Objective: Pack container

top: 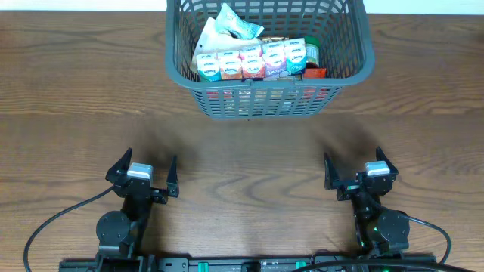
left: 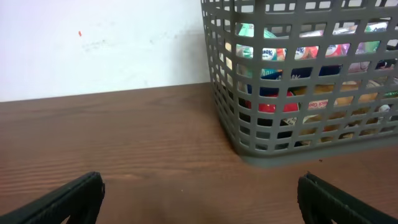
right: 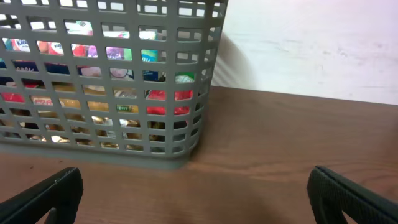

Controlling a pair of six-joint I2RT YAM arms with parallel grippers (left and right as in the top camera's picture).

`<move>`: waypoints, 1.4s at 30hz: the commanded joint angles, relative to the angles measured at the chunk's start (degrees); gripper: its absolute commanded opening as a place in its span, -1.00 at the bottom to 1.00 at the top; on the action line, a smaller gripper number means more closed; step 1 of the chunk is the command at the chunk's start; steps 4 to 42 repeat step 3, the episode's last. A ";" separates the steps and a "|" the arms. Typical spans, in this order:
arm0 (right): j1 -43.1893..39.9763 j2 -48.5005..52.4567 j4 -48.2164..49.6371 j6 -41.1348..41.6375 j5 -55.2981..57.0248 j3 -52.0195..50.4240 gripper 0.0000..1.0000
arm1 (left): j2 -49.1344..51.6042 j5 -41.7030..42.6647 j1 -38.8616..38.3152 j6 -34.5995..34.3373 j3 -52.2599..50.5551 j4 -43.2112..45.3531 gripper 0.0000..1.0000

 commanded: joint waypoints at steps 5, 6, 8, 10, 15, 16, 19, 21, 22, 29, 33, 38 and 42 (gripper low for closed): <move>0.48 -0.42 -0.28 0.57 -0.17 -0.11 0.98 | -0.33 2.27 -0.22 -0.50 -0.83 -2.05 0.97; 0.48 -0.42 -0.28 0.57 -0.17 -0.11 0.98 | -0.33 2.27 -0.22 -0.50 -0.83 -2.05 0.97; 0.48 -0.42 -0.28 0.57 -0.17 -0.11 0.98 | -0.33 2.27 -0.22 -0.50 -0.83 -2.05 0.97; 0.48 -0.42 -0.28 0.57 -0.17 -0.11 0.98 | -0.33 2.27 -0.22 -0.50 -0.83 -2.05 0.97; 0.48 -0.42 -0.28 0.57 -0.17 -0.11 0.98 | -0.33 2.27 -0.22 -0.50 -0.83 -2.05 0.97; 0.48 -0.42 -0.28 0.57 -0.17 -0.11 0.98 | -0.33 2.27 -0.22 -0.50 -0.83 -2.05 0.97; 0.48 -0.42 -0.28 0.57 -0.17 -0.11 0.98 | -0.33 2.27 -0.22 -0.50 -0.83 -2.05 0.97; 0.48 -0.42 -0.28 0.57 -0.17 -0.11 0.98 | -0.33 2.27 -0.22 -0.50 -0.83 -2.05 0.97; 0.48 -0.42 -0.28 0.57 -0.17 -0.11 0.98 | -0.33 2.27 -0.22 -0.50 -0.83 -2.05 0.97; 0.48 -0.42 -0.28 0.57 -0.17 -0.11 0.98 | -0.33 2.27 -0.22 -0.50 -0.83 -2.05 0.97; 0.48 -0.42 -0.28 0.57 -0.17 -0.11 0.98 | -0.33 2.27 -0.22 -0.50 -0.83 -2.05 0.97; 0.48 -0.42 -0.28 0.57 -0.17 -0.11 0.98 | -0.33 2.27 -0.22 -0.50 -0.83 -2.05 0.97; 0.48 -0.42 -0.28 0.57 -0.17 -0.11 0.98 | -0.33 2.27 -0.22 -0.50 -0.83 -2.05 0.97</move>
